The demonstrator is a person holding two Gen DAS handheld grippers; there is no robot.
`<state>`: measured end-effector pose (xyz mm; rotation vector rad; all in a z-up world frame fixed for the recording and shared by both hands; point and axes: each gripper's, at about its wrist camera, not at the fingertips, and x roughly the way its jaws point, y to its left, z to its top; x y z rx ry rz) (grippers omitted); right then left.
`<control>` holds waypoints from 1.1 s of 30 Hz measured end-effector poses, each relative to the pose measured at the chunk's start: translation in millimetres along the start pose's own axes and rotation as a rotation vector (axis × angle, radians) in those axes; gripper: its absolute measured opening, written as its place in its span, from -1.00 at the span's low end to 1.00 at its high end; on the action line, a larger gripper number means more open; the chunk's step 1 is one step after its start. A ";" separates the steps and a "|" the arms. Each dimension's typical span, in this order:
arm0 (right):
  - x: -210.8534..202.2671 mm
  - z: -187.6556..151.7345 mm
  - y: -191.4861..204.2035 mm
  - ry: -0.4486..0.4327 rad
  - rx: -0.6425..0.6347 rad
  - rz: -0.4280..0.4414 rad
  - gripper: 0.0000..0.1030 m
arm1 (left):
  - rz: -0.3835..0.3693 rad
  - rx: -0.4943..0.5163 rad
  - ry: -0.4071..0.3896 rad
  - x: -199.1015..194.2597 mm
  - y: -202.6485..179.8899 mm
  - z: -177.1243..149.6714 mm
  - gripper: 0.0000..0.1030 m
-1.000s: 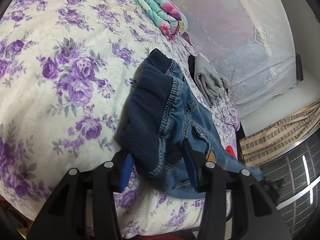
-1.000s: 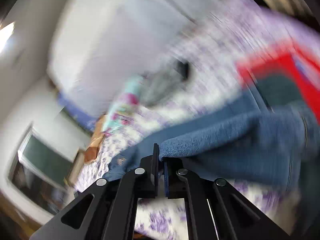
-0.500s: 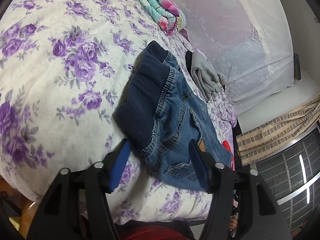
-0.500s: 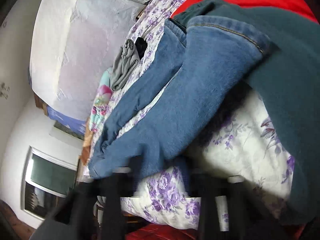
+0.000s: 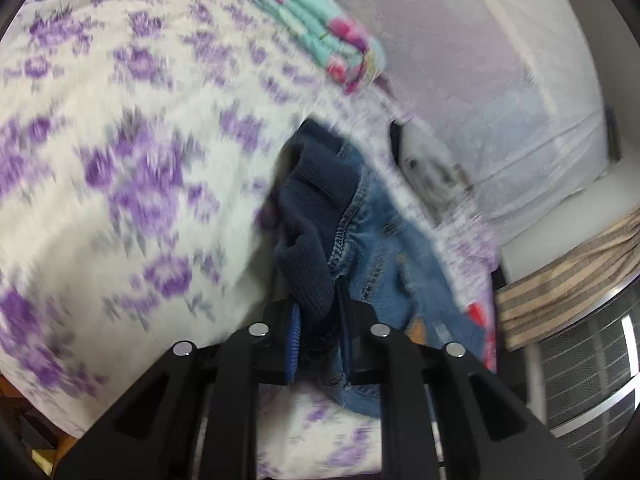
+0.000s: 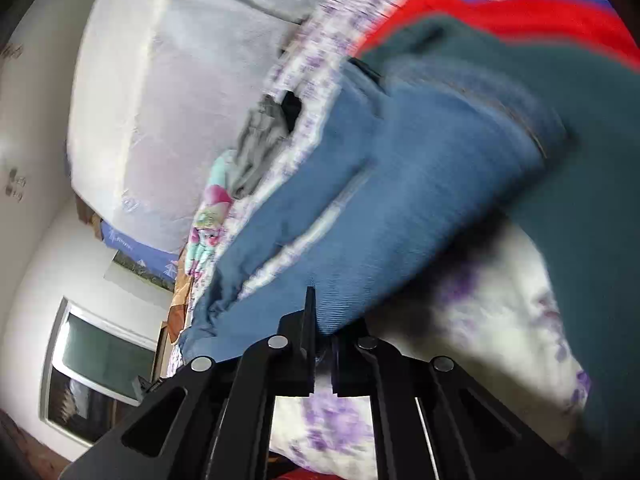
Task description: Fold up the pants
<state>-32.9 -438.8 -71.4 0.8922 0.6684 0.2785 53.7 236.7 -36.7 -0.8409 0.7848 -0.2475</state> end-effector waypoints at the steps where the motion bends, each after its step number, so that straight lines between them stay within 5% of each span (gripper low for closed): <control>1: -2.7 0.8 9.3 -0.004 -0.024 0.017 -0.89 | -0.024 0.008 -0.025 -13.7 -4.6 5.8 -0.75; 4: -5.8 -3.4 26.4 0.044 -0.086 0.021 -0.89 | -0.023 0.058 -0.050 -42.7 -16.1 16.5 -0.75; 6: 1.4 -14.8 14.2 0.106 -0.097 -0.053 -0.88 | 0.002 0.049 -0.019 -38.5 -8.5 14.2 -0.75; 8: 10.5 -29.1 -4.5 0.183 -0.095 -0.130 -0.85 | 0.111 0.034 0.067 -17.0 13.9 2.1 -0.74; 9: 7.0 -32.2 -9.6 0.179 -0.085 -0.102 -0.82 | 0.139 0.015 0.095 -8.9 29.0 -5.5 -0.69; 11: -9.8 -27.8 -17.1 0.170 -0.026 -0.084 -0.74 | 0.030 -0.047 0.073 -18.4 49.2 -9.1 -0.67; 12: -20.9 -24.1 -18.7 0.142 -0.010 -0.090 -0.53 | 0.005 -0.075 0.064 -26.9 53.8 -8.0 -0.66; 14: -57.4 -10.8 -15.8 0.021 -0.033 -0.183 -0.34 | 0.097 -0.047 -0.042 -55.0 52.3 -1.5 -0.65; 16: -94.7 3.3 -8.4 -0.128 -0.060 -0.273 -0.34 | 0.256 0.044 -0.147 -76.1 36.9 8.4 -0.47; 18: -106.8 15.8 1.2 -0.192 -0.087 -0.264 -0.34 | 0.259 0.118 -0.161 -76.7 18.2 22.1 -0.38; 22: -76.2 49.7 30.4 -0.190 -0.156 -0.182 -0.22 | 0.240 0.337 -0.081 -25.9 -40.7 61.3 0.27; 24: -59.1 59.5 34.7 -0.157 -0.163 -0.161 -0.19 | 0.292 0.387 -0.045 12.4 -58.6 81.4 0.27; 28: -20.2 79.3 45.2 -0.088 -0.194 -0.195 -0.17 | 0.253 0.337 0.107 70.0 -51.8 110.6 0.25; 31: -2.7 87.7 41.2 -0.064 -0.180 -0.218 -0.13 | 0.300 0.338 0.177 107.5 -43.4 117.5 0.23; 33: 3.3 87.6 39.3 -0.055 -0.180 -0.231 -0.13 | 0.251 0.297 0.235 123.4 -34.3 120.5 0.15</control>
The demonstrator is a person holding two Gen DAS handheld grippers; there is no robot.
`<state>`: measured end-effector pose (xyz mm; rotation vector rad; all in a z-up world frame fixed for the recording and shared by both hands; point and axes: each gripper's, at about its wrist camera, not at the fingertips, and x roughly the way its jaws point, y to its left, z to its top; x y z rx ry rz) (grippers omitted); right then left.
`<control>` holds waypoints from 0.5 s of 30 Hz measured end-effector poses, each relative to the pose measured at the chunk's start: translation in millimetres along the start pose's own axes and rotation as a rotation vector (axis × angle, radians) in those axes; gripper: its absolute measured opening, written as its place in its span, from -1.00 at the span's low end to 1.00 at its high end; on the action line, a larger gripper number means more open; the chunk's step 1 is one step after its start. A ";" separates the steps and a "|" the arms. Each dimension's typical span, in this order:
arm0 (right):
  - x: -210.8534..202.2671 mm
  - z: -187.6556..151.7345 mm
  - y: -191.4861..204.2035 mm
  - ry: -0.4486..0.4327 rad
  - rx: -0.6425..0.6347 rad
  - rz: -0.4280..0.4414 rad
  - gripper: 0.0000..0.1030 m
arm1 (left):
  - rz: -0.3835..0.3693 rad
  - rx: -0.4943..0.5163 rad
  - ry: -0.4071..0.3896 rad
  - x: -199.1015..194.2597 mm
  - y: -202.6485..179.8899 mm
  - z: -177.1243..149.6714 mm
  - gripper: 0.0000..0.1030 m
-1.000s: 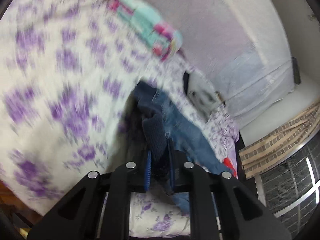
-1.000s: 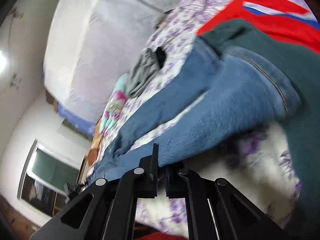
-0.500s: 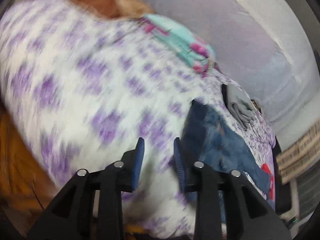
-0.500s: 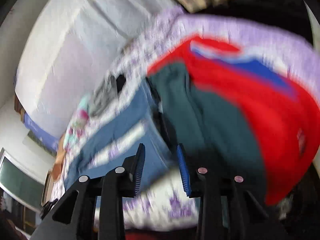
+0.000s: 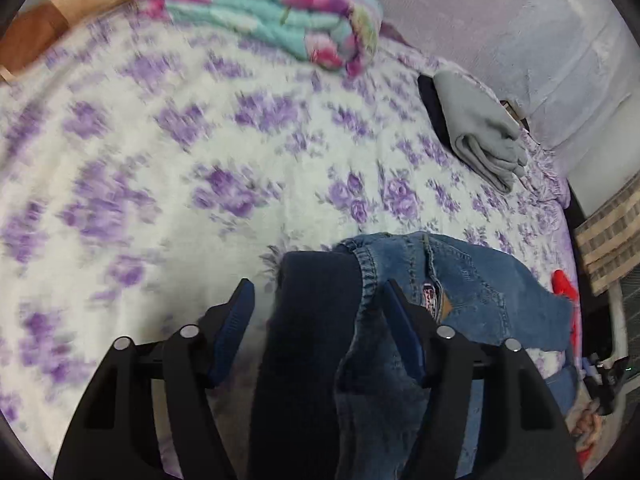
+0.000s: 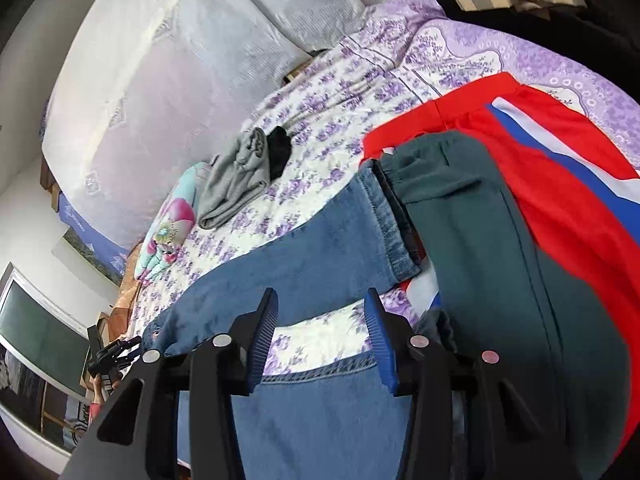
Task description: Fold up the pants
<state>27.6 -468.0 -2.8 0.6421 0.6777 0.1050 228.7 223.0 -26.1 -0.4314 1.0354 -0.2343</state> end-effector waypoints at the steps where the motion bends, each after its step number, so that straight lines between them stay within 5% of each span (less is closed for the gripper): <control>1: 4.7 3.3 -1.9 0.006 -0.005 -0.017 -0.12 | -0.032 -0.008 0.016 5.4 -1.3 0.7 0.13; 7: 24.2 27.3 -15.6 0.003 0.026 -0.052 -0.12 | 0.024 0.011 -0.052 3.8 -7.7 -5.5 -0.11; 15: 85.6 72.6 -13.1 0.073 -0.038 -0.143 -0.11 | 0.042 -0.028 -0.115 -3.0 -10.2 -1.1 -0.16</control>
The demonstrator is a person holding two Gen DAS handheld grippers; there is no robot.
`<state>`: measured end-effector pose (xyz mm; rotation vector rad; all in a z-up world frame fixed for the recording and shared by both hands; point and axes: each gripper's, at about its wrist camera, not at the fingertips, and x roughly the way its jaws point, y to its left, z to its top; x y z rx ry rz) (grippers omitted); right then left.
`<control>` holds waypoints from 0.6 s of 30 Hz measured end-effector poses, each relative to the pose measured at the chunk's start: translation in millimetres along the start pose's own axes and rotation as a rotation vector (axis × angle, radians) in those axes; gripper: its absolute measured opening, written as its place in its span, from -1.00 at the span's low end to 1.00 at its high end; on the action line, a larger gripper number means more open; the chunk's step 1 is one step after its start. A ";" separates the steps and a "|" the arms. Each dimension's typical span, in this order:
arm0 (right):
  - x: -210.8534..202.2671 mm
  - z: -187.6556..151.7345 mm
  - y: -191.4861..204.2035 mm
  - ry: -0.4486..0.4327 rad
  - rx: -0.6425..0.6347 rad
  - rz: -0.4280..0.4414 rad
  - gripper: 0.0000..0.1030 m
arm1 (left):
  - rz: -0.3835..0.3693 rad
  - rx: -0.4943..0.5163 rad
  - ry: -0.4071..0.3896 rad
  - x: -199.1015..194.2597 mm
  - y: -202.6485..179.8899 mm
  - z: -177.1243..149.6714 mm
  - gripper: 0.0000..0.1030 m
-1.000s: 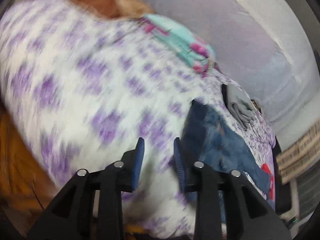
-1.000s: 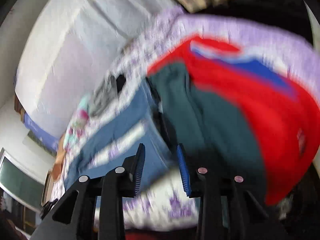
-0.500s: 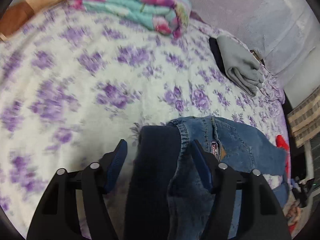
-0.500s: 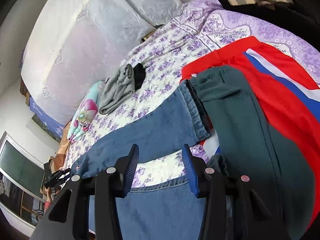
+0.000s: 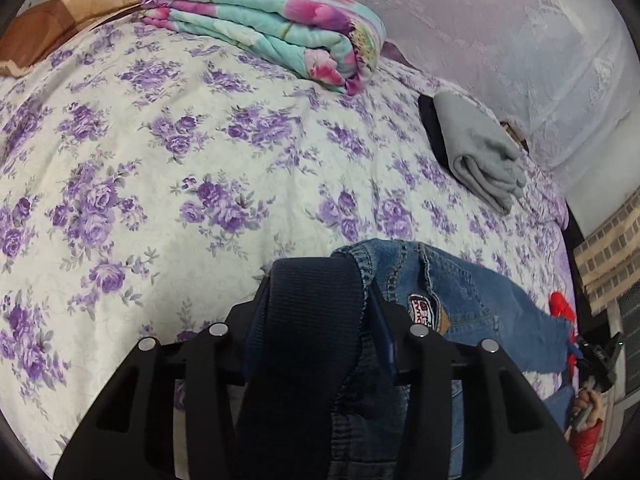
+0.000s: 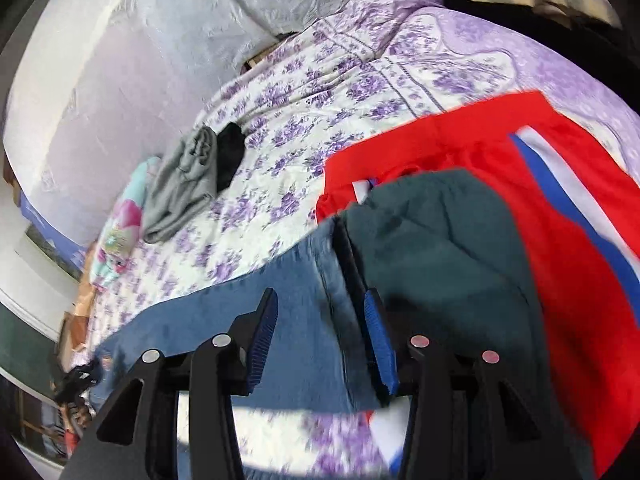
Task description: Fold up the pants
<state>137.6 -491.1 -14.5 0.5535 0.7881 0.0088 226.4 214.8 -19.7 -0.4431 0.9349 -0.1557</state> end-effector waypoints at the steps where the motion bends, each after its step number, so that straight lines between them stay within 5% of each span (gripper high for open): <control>1: 11.5 5.1 5.3 0.020 -0.032 -0.017 -0.11 | -0.003 -0.014 -0.004 0.5 2.3 2.0 -0.19; 2: 19.4 8.1 9.8 0.030 -0.057 -0.036 -0.34 | -0.006 -0.023 -0.009 0.6 3.4 2.9 -0.19; 3: 24.9 9.2 14.0 0.032 -0.082 -0.058 -0.88 | -0.008 -0.027 -0.012 1.1 3.4 3.9 -0.20; 10: 28.1 41.1 49.3 -0.056 -0.132 -0.041 -0.89 | -0.008 -0.064 -0.109 -12.6 3.6 32.7 -0.26; 13: 41.6 69.2 58.5 -0.085 -0.131 -0.068 -0.89 | 0.049 -0.068 -0.125 -2.3 1.8 52.0 -0.26; 15: 59.9 73.1 56.3 -0.075 -0.132 -0.102 -0.89 | 0.090 -0.081 -0.153 6.6 8.4 57.8 -0.26; 18: 95.6 62.4 35.3 -0.017 -0.088 -0.138 -0.89 | 0.045 -0.162 -0.140 17.5 30.7 55.1 -0.26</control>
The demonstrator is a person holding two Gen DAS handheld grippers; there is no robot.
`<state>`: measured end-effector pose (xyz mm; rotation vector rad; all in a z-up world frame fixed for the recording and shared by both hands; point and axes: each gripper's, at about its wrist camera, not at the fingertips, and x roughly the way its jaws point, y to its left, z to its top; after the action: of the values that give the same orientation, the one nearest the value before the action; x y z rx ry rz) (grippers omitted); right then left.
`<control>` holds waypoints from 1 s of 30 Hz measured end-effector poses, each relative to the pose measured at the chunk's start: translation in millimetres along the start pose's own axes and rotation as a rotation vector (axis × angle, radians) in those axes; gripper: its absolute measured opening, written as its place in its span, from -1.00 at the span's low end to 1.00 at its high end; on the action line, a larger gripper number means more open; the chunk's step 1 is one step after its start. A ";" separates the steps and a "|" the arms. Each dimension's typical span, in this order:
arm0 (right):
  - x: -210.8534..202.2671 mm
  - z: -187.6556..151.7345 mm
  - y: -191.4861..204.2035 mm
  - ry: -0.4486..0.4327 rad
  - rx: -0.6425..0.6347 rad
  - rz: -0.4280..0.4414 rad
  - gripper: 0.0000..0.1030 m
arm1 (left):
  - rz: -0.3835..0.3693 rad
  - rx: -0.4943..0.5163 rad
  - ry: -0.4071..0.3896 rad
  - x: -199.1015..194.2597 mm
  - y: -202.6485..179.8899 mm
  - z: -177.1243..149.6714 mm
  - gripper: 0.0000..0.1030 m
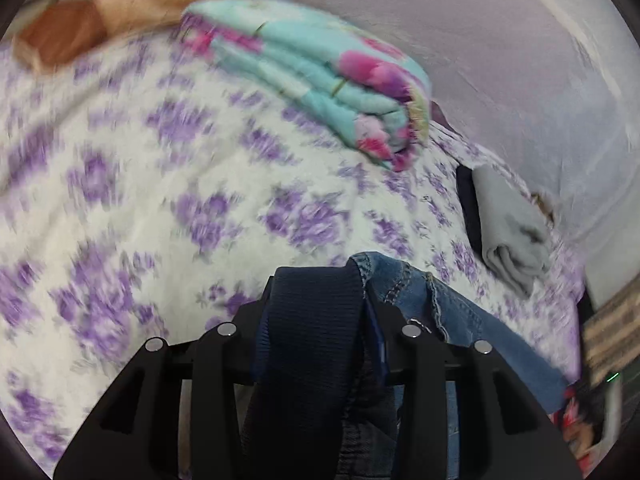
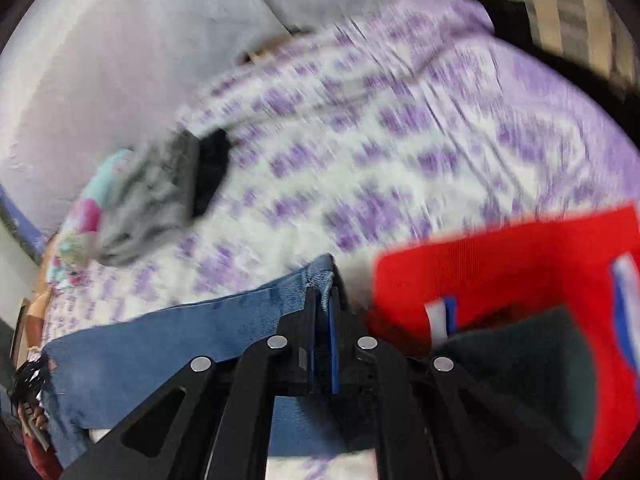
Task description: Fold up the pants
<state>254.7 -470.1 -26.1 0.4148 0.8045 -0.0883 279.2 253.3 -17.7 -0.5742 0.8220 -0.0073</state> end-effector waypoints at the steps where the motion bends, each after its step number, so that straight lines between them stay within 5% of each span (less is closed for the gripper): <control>1: 9.7 -5.4 -3.8 0.017 -0.005 -0.017 -0.89 | -0.009 -0.012 0.013 4.9 6.6 -2.1 -0.26; 4: 24.4 -16.7 7.8 0.002 -0.114 -0.096 -0.89 | 0.018 0.004 0.057 15.8 5.3 -1.9 -0.21; 7: 23.2 -11.6 17.0 0.016 -0.129 -0.137 -0.80 | 0.060 0.015 0.114 24.8 5.2 1.6 0.08; 10: 0.4 -7.6 11.1 -0.053 -0.057 -0.084 -0.59 | 0.090 0.035 0.116 14.0 6.2 3.0 0.44; 12: -19.2 -11.4 16.4 -0.095 -0.054 -0.037 -0.48 | 0.097 0.056 0.089 1.0 4.7 1.1 0.47; 16: -36.6 -31.7 63.8 -0.085 -0.193 0.055 -0.47 | 0.039 0.101 0.004 -30.3 -0.5 -5.1 0.69; 18: -29.6 -51.8 103.5 -0.015 -0.310 0.124 -0.14 | 0.055 0.130 0.022 -30.1 -0.9 -10.6 0.77; 20: -3.6 -71.9 127.9 0.093 -0.385 0.104 0.19 | 0.114 0.170 0.080 -16.5 2.3 -16.9 0.77; 22: 28.9 -89.6 138.3 0.207 -0.443 0.049 0.29 | 0.127 0.169 0.164 3.5 17.6 -25.0 0.80; 23: 29.1 -95.6 145.1 0.145 -0.498 0.016 0.33 | 0.092 0.155 0.150 0.5 23.1 -24.9 0.80; 25: 24.6 -89.5 149.0 0.160 -0.464 0.008 0.33 | 0.060 0.121 0.143 -8.2 27.9 -20.8 0.79; 27: 9.7 -80.6 150.9 0.145 -0.413 0.111 0.33 | 0.063 0.117 0.118 -16.9 28.7 -15.0 0.79; 30: -7.7 -71.1 176.6 0.071 -0.500 0.146 0.33 | 0.091 0.155 0.053 -25.2 24.7 -0.6 0.79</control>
<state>241.9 -281.0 -6.9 0.0024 0.8319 0.2618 256.2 279.6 -12.7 -0.3914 0.8899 -0.0029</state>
